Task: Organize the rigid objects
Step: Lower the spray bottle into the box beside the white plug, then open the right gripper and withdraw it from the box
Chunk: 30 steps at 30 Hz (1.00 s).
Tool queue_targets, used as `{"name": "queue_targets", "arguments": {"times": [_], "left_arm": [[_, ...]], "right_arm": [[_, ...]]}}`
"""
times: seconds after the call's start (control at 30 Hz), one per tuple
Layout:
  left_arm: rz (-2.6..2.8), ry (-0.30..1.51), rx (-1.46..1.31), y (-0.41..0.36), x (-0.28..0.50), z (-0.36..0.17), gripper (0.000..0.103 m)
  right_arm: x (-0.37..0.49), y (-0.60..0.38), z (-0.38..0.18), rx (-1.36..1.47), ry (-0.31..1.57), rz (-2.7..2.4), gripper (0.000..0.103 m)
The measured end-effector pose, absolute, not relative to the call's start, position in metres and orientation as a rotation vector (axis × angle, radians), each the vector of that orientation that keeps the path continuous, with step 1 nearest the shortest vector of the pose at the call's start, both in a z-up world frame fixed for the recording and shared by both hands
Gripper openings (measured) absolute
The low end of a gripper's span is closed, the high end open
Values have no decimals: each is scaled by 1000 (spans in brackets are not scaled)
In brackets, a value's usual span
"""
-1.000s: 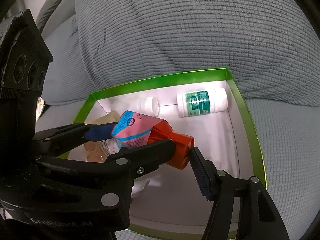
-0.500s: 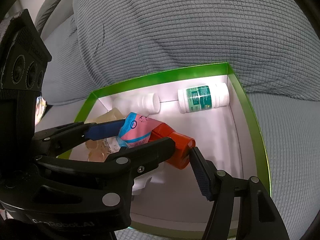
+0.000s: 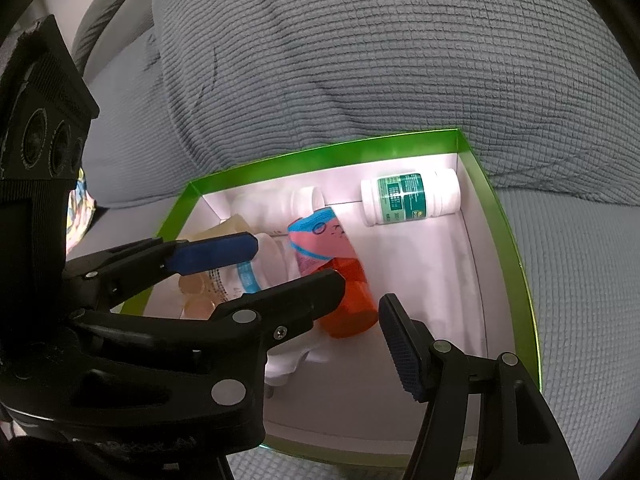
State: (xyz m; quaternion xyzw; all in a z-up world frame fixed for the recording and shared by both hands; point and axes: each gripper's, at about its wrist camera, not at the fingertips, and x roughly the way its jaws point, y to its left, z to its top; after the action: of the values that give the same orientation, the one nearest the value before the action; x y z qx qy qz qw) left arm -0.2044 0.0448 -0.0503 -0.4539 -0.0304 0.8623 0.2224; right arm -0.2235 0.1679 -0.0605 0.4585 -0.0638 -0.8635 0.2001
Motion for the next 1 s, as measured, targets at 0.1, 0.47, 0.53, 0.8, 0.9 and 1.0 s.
{"name": "queue_targets", "arguments": {"times": [0.1, 0.47, 0.53, 0.8, 0.9, 1.0], "left_arm": [[2386, -87, -1254, 46, -204, -49, 69], [2442, -101, -1262, 41, -194, -42, 79], [2461, -85, -1264, 39, -192, -41, 82], [2550, 7, -1225, 38, -179, -30, 87], [2584, 17, -1215, 32, -175, -27, 88], [2610, 5, -1214, 24, -173, -24, 88]], "right_arm": [[-220, 167, -59, 1278, -172, -2416, 66], [-204, 171, -40, 1250, -153, -2432, 66], [-202, 174, -37, 1252, -153, -2439, 66], [-190, 177, -26, 1250, -108, -2469, 73], [-186, 178, -23, 1249, -103, -2483, 73], [-182, 182, -18, 1250, -100, -2495, 76]]}}
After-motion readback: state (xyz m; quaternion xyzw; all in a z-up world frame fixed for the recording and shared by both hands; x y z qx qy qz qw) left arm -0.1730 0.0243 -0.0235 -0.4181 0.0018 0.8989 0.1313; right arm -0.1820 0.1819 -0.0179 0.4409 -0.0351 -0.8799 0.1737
